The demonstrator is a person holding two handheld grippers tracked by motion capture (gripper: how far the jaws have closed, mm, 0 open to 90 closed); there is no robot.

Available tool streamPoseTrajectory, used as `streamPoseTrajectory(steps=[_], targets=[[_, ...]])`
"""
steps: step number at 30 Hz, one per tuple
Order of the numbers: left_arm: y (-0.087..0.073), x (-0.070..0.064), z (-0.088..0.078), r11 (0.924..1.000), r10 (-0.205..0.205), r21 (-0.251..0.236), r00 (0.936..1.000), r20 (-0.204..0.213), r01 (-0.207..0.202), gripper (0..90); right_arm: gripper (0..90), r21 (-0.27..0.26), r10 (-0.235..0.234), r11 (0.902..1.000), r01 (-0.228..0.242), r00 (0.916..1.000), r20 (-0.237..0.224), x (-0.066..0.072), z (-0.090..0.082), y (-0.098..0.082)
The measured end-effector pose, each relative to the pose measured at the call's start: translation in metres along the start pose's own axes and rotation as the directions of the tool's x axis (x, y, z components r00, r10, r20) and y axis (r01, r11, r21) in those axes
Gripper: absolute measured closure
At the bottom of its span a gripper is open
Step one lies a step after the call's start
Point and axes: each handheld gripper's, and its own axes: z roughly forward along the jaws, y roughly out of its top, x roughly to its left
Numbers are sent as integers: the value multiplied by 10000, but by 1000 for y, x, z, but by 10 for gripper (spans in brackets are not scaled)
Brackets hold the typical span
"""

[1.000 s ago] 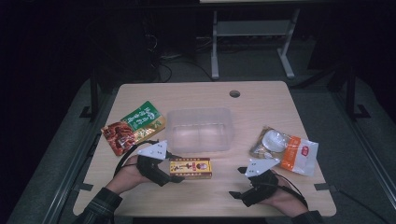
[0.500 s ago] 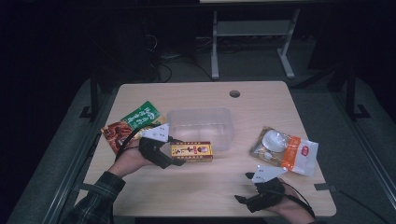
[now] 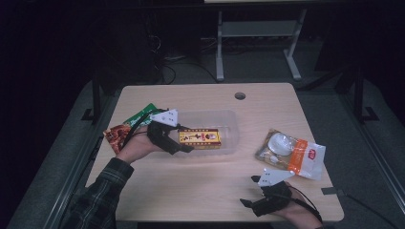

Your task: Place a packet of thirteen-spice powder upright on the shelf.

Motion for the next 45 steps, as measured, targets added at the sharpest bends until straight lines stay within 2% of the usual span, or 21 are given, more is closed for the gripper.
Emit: streamPoseTrajectory(steps=[7, 20, 29, 35, 37, 42, 45], targets=[[14, 16, 3, 9997, 166, 174, 9998, -108, -164, 317, 138, 5, -32, 10000, 32, 10000, 2, 0, 0, 0], [37, 47, 11, 9979, 40, 647, 9999, -129, -32, 317, 138, -56, -5, 10000, 5, 10000, -32, 1, -1, 0], [54, 62, 22, 9905, 184, 1362, 9998, -116, -167, 317, 138, -202, 41, 9998, -42, 10000, -20, 1, -2, 0], [57, 71, 35, 9868, 88, 1618, 9999, -92, -72, 316, 138, -231, -61, 9997, 62, 10000, 19, 0, -2, 0], [56, 73, 40, 9845, 56, 1751, 10000, 39, -62, 316, 138, -233, -34, 9997, 33, 10000, -7, 0, -3, 0], [54, 74, 50, 9788, -8, 2046, 9999, 119, -17, 315, 138, -271, -65, 9996, 65, 10000, 3, 0, -3, 0], [54, 73, 53, 9788, 31, 2049, 9999, 159, -62, 314, 138, -268, -64, 9996, 64, 10000, 3, -1, -3, 0]])
